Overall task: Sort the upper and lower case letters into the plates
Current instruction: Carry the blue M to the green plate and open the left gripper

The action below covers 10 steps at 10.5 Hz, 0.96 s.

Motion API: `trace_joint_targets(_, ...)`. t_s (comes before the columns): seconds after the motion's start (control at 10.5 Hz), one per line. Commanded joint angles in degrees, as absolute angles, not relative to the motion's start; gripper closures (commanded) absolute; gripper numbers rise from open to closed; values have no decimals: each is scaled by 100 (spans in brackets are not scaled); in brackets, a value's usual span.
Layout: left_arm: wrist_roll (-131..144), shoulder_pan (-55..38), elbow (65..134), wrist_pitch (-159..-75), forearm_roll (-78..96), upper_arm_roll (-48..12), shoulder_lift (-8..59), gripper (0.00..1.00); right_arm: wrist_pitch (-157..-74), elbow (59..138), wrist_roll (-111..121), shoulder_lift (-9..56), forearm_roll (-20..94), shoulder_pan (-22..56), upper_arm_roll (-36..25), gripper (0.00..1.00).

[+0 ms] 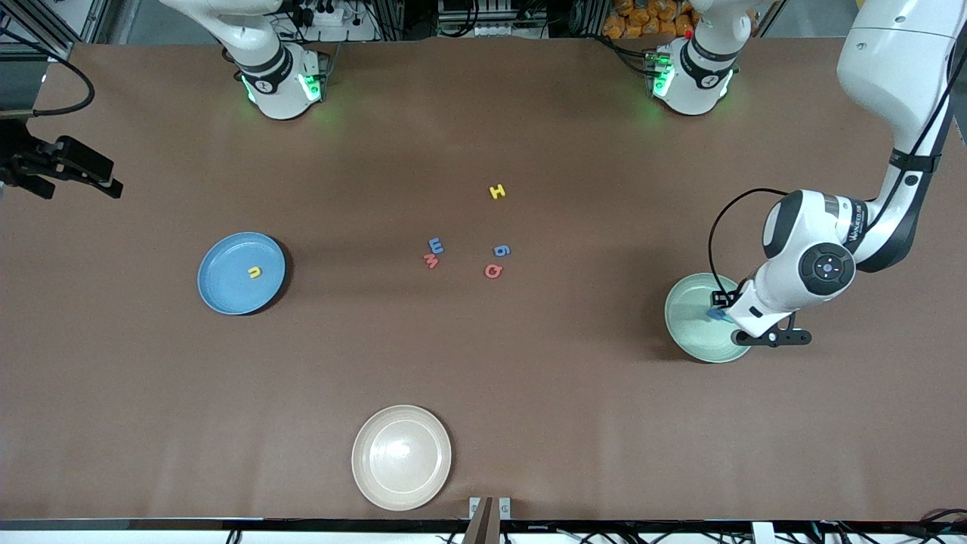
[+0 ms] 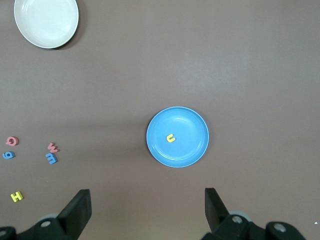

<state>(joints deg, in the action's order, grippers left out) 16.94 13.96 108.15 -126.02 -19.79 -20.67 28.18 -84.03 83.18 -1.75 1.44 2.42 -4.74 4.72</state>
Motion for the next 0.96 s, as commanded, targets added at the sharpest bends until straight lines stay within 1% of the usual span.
trace_joint_targets(0.0,1897,1108,10697,-12595,-1881,-2056,2813,0,-8402,8279,-264,167,316,-466,457,0)
trace_joint_targets(0.29,2510,617,10661,-12595,-1837,-2205,2813,0,-8394,8279,-264,167,316,-457,457,0)
trace_joint_targets(0.48,3257,91,10591,-12595,-1907,-2338,2874,0,-8402,8305,-264,176,316,-448,466,0)
trace_joint_targets(0.67,3829,-481,10407,-12595,-1907,-2347,3127,0,-8411,8323,-264,255,316,-344,466,0)
trace_joint_targets(0.86,4462,-1192,10048,-12595,-1907,-2338,3453,0,-8472,8393,-272,307,325,-299,466,0)
